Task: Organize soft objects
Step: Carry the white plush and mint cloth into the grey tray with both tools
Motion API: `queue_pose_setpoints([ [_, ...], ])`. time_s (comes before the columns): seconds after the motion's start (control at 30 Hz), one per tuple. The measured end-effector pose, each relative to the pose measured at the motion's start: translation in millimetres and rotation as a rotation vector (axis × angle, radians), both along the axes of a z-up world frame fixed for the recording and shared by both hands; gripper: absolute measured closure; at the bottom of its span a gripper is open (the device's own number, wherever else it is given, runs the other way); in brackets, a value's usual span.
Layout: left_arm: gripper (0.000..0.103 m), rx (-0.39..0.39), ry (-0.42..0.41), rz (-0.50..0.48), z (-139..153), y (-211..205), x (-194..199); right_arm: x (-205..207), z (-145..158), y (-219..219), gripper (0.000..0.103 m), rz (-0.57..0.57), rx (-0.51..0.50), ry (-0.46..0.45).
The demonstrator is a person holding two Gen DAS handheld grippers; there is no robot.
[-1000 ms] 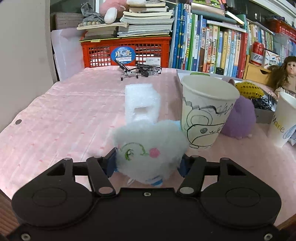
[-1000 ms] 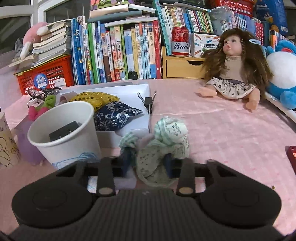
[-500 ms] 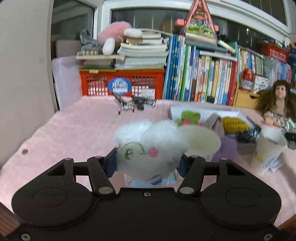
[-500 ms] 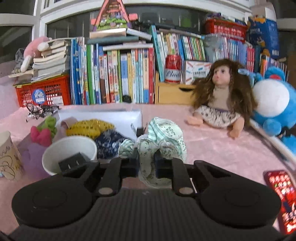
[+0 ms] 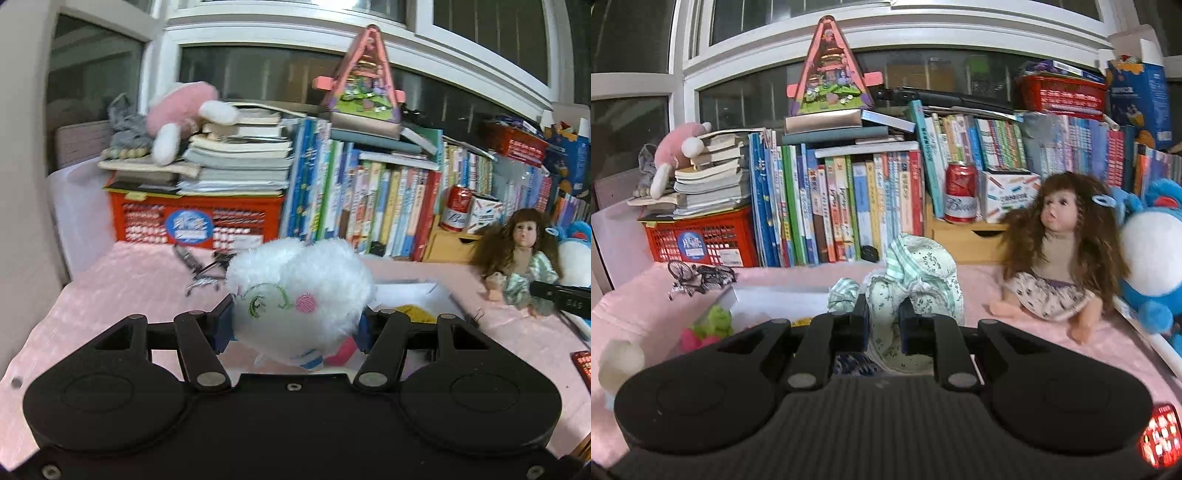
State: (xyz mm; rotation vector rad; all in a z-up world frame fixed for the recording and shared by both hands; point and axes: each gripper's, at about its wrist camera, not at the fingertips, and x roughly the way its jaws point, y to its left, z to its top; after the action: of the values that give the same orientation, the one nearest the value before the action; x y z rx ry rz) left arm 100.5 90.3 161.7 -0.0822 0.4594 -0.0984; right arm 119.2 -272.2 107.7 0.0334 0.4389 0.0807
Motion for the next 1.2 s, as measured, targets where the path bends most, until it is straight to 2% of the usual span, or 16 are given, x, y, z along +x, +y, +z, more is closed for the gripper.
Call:
queue_pose_setpoints([
  [0.1,0.044,-0.012,0.033,-0.035,9,-11,24,17,6,4,0.084,0.021,0.020,0.024],
  [0.27,0.044,-0.097,0.186,-0.100,12,-24,87,52,5,6,0.084,0.045,0.061,0.116],
  [0.43,0.044,-0.114,0.337,-0.108,-6,-41,150,89,-4,4,0.083,0.051,0.104,0.218],
  [0.6,0.044,-0.086,0.434,-0.088,-32,-58,192,119,-24,6,0.083,0.039,0.133,0.305],
  [0.93,0.044,-0.042,0.514,-0.060,-66,-79,243,147,-54,18,0.083,0.024,0.120,0.357],
  [1.2,0.044,0.008,0.549,-0.058,-83,-89,262,158,-69,19,0.082,0.034,0.114,0.395],
])
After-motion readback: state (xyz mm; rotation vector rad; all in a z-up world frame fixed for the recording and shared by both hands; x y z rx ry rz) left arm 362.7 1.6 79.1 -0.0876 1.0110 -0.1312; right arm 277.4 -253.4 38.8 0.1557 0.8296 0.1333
